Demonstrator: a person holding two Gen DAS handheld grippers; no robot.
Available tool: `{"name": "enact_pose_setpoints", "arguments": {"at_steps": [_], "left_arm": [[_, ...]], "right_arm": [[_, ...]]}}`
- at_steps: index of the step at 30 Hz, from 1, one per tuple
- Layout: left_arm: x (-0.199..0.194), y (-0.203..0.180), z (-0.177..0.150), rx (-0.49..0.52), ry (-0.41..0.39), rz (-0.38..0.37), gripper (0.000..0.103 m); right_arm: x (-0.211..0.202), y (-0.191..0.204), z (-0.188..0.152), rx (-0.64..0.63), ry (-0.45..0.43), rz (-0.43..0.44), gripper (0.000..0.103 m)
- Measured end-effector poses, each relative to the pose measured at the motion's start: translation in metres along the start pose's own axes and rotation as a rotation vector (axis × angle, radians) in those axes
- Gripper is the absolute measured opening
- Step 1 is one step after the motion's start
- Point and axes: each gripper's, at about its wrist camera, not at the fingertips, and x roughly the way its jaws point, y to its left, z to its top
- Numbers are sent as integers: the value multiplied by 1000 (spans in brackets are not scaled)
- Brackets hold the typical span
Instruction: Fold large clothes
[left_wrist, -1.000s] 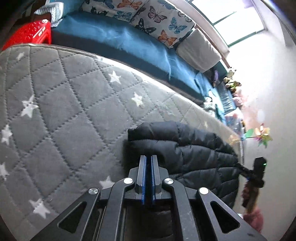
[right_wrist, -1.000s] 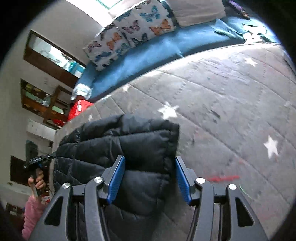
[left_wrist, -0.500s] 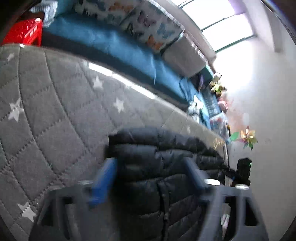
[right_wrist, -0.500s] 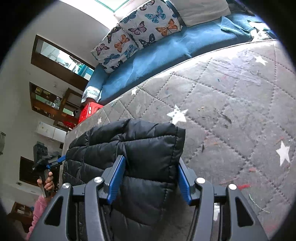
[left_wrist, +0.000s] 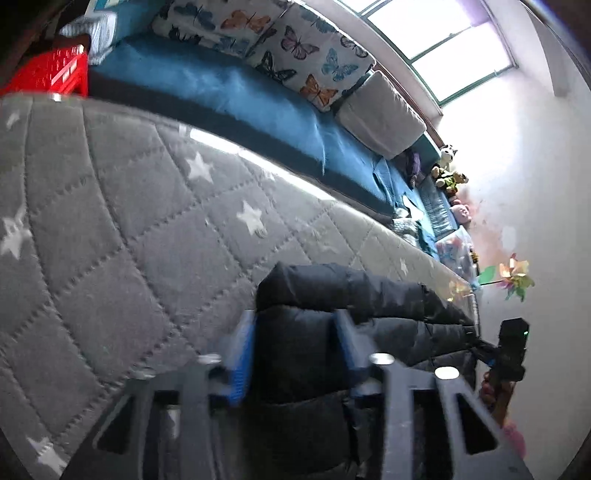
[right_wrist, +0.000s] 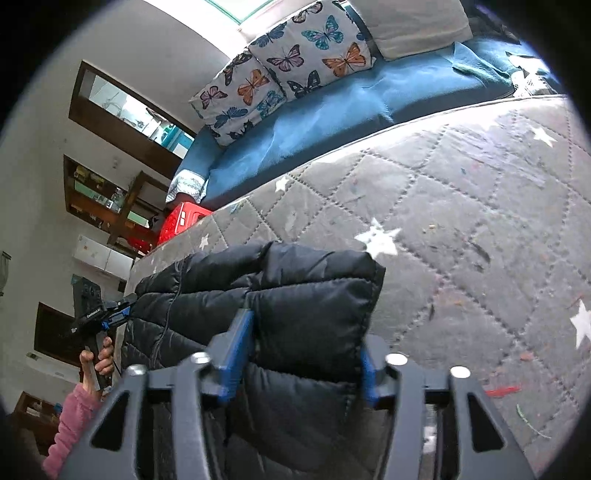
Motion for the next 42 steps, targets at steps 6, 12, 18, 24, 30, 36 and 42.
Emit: {"name": "enact_pose_setpoints", "arguments": {"at_steps": [6, 12, 18, 24, 30, 36, 42], "left_arm": [[-18, -20, -7, 3, -47, -20, 14], [-83, -66, -17, 57, -103, -53, 13], [-165, -109, -52, 116, -169, -79, 12], [-261, -131, -118, 168, -242, -115, 12], [-341, -147, -204, 212, -320, -134, 12], [-389, -136, -302, 230, -359, -148, 12], [-406, -103, -393, 222, -374, -149, 12]], "right_arm": [[-26, 27, -2, -53, -38, 21, 23], [-73, 76, -12, -149, -71, 12, 20], [-131, 127, -43, -243, -133, 14, 18], [-176, 167, -83, -321, -188, 19, 18], [-219, 200, -141, -415, -236, 33, 18], [-241, 207, -200, -487, -248, 34, 18], [-242, 199, -258, -526, -244, 56, 18]]}}
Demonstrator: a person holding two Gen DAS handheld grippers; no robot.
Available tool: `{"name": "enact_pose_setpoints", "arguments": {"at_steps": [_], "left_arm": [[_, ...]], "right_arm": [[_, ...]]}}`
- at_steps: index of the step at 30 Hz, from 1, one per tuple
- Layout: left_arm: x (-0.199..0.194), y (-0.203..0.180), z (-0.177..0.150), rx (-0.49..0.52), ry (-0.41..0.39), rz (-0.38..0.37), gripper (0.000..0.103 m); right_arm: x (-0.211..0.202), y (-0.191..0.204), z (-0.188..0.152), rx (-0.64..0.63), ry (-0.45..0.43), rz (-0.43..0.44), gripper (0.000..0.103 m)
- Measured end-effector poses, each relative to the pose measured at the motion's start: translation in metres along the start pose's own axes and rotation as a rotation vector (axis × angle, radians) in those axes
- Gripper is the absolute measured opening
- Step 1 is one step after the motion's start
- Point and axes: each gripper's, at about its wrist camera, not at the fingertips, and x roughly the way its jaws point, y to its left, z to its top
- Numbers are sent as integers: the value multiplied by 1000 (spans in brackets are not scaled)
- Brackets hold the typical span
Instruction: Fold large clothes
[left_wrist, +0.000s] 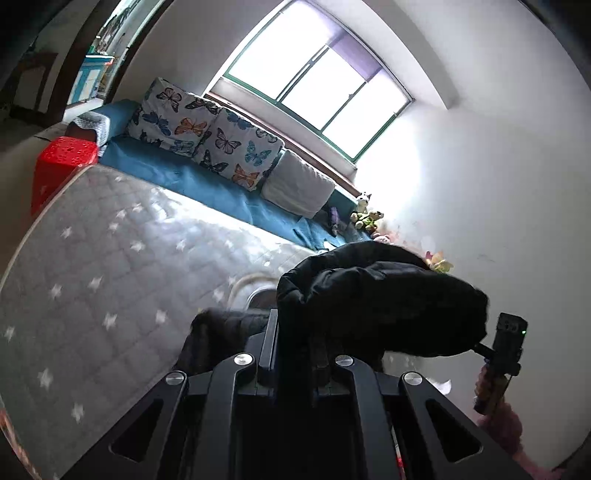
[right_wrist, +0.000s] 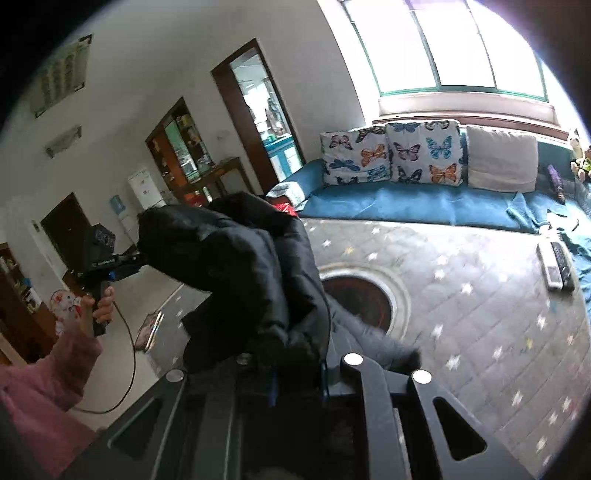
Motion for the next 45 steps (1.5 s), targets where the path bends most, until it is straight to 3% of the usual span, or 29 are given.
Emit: {"name": "enact_pose_setpoints", "arguments": {"at_steps": [8, 13, 22, 30, 36, 40, 44, 45], "left_arm": [[-32, 15, -90, -52, -16, 0, 12], [-44, 22, -143, -69, 8, 16, 12], [-34, 34, -190, -51, 86, 62, 14], [-47, 7, -188, 105, 149, 183, 16], [-90, -1, -171, 97, 128, 232, 16], [-104, -33, -148, 128, 68, 205, 19], [-73, -63, -121, 110, 114, 183, 19], [-56, -69, -113, 95, 138, 145, 19]], "right_arm": [[-6, 26, -77, -60, 23, 0, 18], [2, 37, -111, -111, 87, -32, 18], [44, 38, -148, -235, 242, -119, 19], [64, 42, -163, -350, 313, -190, 19], [65, 50, -176, -412, 320, -220, 19], [69, 57, -183, -475, 337, -250, 19], [68, 65, -191, -505, 343, -274, 19], [68, 65, -193, -512, 341, -280, 19]]}}
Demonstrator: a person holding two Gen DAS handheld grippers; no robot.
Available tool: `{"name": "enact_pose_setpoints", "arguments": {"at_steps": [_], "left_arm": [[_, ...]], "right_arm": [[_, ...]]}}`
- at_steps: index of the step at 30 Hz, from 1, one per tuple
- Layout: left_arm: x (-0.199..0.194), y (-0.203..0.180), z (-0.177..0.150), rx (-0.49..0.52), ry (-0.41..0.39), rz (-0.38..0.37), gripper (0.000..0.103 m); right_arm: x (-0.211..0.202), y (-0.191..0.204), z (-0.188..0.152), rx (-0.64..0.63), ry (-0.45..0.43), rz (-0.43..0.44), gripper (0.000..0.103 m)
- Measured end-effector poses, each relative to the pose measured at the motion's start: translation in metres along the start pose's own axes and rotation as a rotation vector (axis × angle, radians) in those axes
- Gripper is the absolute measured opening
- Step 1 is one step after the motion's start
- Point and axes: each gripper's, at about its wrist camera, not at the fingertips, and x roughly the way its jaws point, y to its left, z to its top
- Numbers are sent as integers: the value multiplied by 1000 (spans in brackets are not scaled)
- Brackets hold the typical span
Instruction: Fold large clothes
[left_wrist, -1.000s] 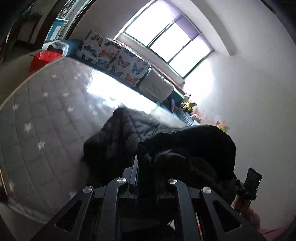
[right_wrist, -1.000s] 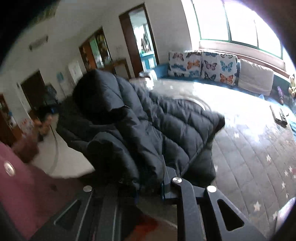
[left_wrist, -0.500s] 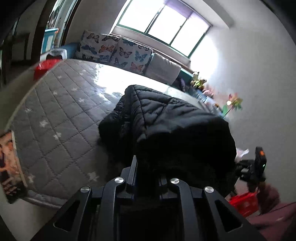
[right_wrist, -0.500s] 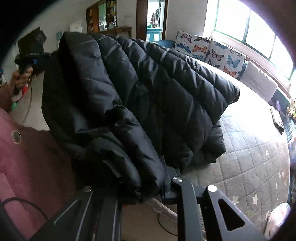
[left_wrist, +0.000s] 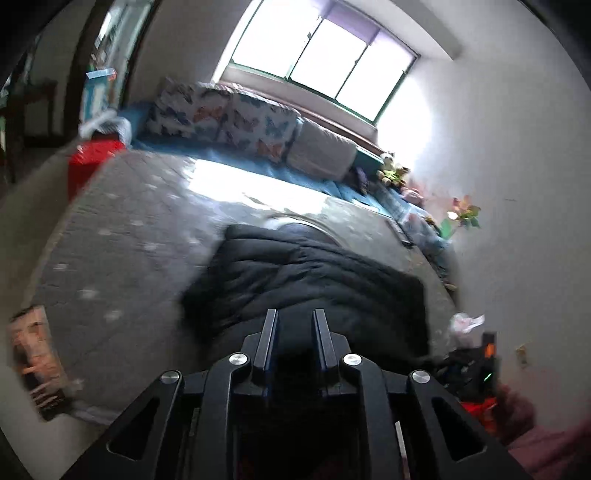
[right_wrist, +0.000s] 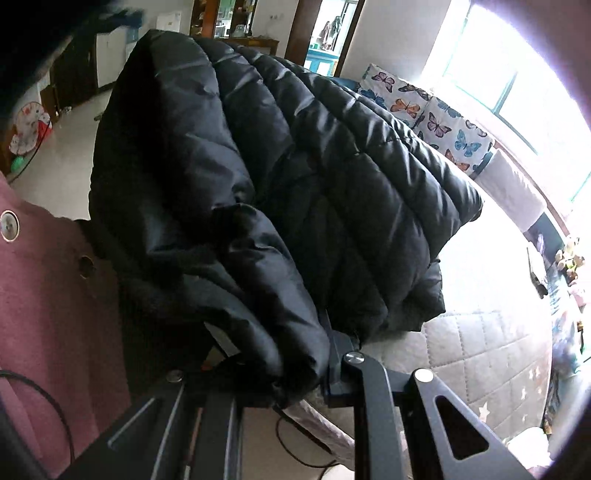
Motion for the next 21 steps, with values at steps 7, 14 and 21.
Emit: {"name": "enact_pose_setpoints", "arguments": {"at_steps": [7, 14, 21], "left_arm": [[107, -41, 56, -64, 121, -77, 19], [189, -47, 59, -32, 227, -3, 19], [236, -26, 17, -14, 346, 19, 19]], "right_arm": [[-4, 17, -5, -31, 3, -47, 22], [-7, 22, -3, -47, -4, -57, 23], [-22, 26, -3, -54, -13, -51, 48]]}}
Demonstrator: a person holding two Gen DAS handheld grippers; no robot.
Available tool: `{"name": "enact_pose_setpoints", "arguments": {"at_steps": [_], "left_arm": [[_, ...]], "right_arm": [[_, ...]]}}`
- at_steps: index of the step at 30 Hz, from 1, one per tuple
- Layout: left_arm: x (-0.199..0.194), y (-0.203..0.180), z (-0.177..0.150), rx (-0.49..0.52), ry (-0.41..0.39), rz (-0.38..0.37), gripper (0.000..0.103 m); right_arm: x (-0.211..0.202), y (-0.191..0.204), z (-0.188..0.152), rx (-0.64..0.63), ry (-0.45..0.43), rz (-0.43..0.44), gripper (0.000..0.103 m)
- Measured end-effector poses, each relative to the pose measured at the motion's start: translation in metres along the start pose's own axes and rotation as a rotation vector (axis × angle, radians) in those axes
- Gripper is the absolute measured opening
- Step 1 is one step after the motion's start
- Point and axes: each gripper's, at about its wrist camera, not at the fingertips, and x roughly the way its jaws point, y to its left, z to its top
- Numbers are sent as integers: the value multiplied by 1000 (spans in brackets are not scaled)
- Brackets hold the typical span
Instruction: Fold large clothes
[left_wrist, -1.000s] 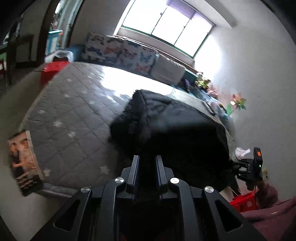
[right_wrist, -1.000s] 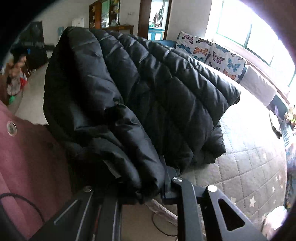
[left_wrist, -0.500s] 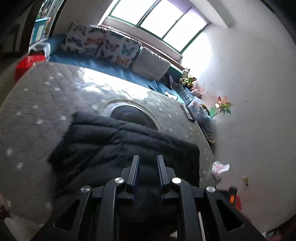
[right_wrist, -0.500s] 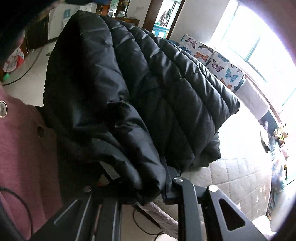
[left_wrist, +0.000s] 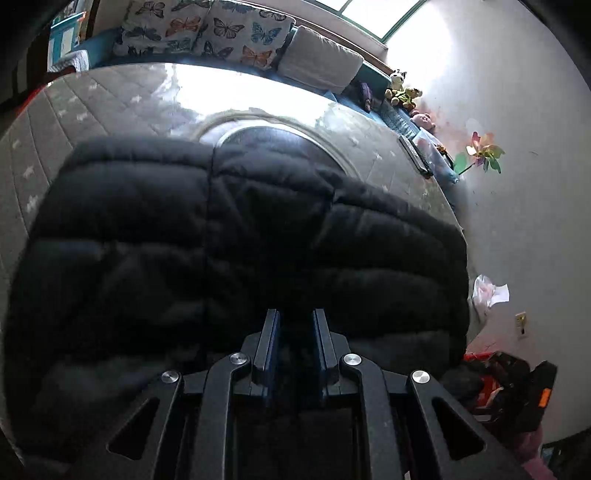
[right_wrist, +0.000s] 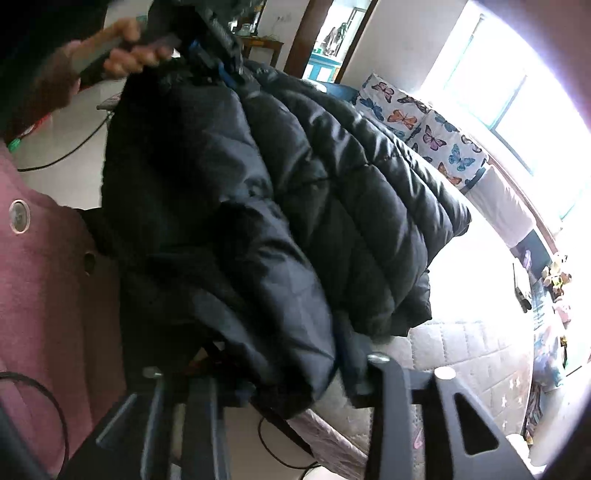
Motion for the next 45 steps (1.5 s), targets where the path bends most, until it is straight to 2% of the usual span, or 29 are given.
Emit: {"name": "enact_pose_setpoints", "arguments": {"at_steps": [2, 9, 13, 17, 25, 30, 33, 37, 40, 45], "left_arm": [[6, 2, -4, 16, -2, 2, 19], [18, 8, -15, 48, -9, -21, 19], [20, 15, -22, 53, -12, -39, 19], [22, 15, -28, 72, -16, -39, 19], [25, 15, -36, 90, -25, -74, 19], [27, 21, -35, 86, -18, -107, 19], [27, 20, -36, 107, -19, -105, 19], [27, 19, -39, 130, -17, -104, 19], [26, 18, -41, 141, -8, -105, 19], [14, 12, -42, 162, 35, -101, 19]], "right_arm": [[-6, 1, -2, -3, -1, -2, 54], [-43, -14, -18, 133, 41, 27, 54], [-71, -37, -10, 234, -22, 56, 54], [-84, -60, 24, 315, -91, 46, 54], [-26, -80, 128, 374, -77, 83, 54], [36, -77, 188, 385, 3, 136, 54], [68, -76, 211, 418, 44, 111, 54], [106, -76, 220, 454, 123, 48, 54], [133, -67, 217, 424, 178, 19, 54], [132, -45, 205, 354, 209, 33, 55]]}}
